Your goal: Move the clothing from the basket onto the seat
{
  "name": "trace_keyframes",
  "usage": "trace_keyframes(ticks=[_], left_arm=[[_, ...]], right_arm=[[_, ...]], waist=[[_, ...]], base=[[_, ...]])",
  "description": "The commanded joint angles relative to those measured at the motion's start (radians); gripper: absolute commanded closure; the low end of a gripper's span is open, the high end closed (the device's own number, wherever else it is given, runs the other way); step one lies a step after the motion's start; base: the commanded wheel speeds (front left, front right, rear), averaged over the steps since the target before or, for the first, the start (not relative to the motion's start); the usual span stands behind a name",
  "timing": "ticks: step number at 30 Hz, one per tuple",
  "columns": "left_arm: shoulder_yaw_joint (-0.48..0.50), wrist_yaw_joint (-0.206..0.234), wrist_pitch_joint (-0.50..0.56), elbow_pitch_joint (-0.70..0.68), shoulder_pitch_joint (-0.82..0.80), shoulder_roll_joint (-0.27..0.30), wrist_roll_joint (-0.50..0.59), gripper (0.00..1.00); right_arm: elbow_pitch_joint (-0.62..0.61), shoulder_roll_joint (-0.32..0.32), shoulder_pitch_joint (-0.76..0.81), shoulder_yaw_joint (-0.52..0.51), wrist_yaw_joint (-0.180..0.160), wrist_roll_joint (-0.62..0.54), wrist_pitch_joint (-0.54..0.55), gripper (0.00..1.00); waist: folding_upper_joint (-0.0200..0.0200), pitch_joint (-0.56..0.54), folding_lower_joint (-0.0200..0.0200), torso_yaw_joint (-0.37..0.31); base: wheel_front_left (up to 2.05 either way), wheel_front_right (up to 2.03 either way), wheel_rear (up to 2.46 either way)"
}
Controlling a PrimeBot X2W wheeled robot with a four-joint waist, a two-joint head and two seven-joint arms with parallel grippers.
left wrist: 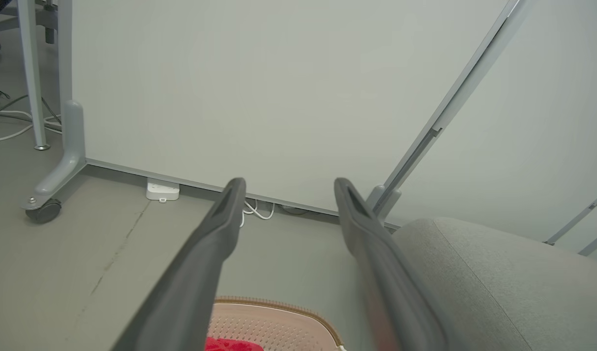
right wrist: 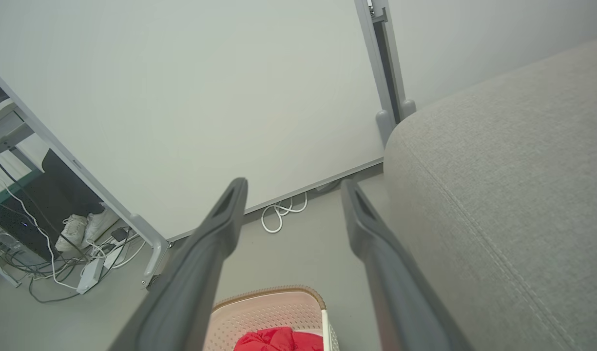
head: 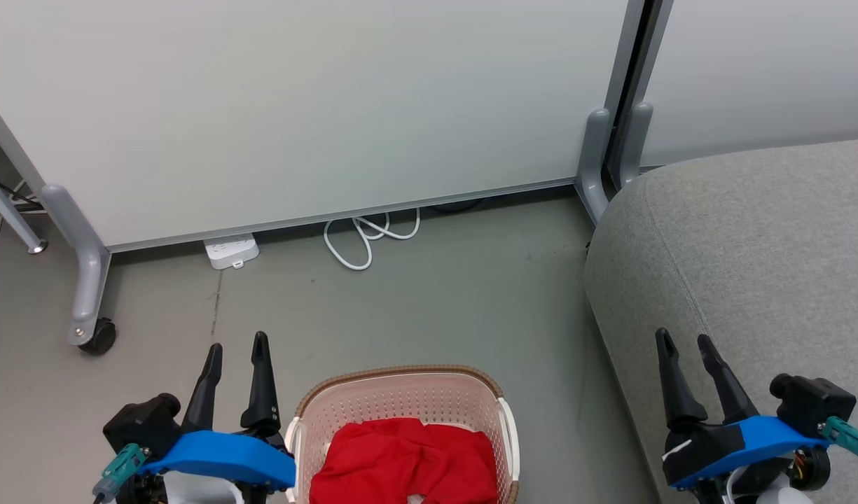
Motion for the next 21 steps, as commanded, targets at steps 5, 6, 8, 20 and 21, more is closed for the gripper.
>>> trace_keyframes(ticks=[5,6,8,20,21], left_arm=[[-0.014,0.004,-0.018,0.002,-0.023,0.006,0.051,0.0],[-0.015,0.005,-0.02,0.003,-0.024,0.006,0.059,0.0],[-0.018,0.006,-0.024,0.005,-0.024,0.006,0.075,0.0],[-0.028,0.017,-0.05,0.024,-0.021,0.006,0.154,0.0],[-0.028,0.017,-0.052,0.026,-0.021,0.006,0.16,0.0]], right_arm=[[-0.014,-0.008,-0.014,0.007,0.002,-0.062,0.0,0.0],[-0.014,-0.008,-0.014,0.008,0.002,-0.072,0.001,0.0],[-0.014,-0.009,-0.014,0.01,0.002,-0.09,0.002,0.0],[-0.019,-0.009,-0.011,0.012,0.002,-0.193,-0.009,0.0],[-0.019,-0.009,-0.011,0.01,0.002,-0.202,-0.011,0.0]], waist=[[-0.0001,-0.001,-0.0002,0.0],[-0.0001,-0.001,-0.0002,0.0],[-0.0001,-0.001,-0.0002,0.001],[-0.0001,-0.002,-0.0002,0.005],[-0.0001,-0.002,-0.0002,0.006]], base=[[0.0,0.0,0.0],[0.0,0.0,0.0],[0.0,0.0,0.0],[0.0,0.0,0.0],[0.0,0.0,0.0]])
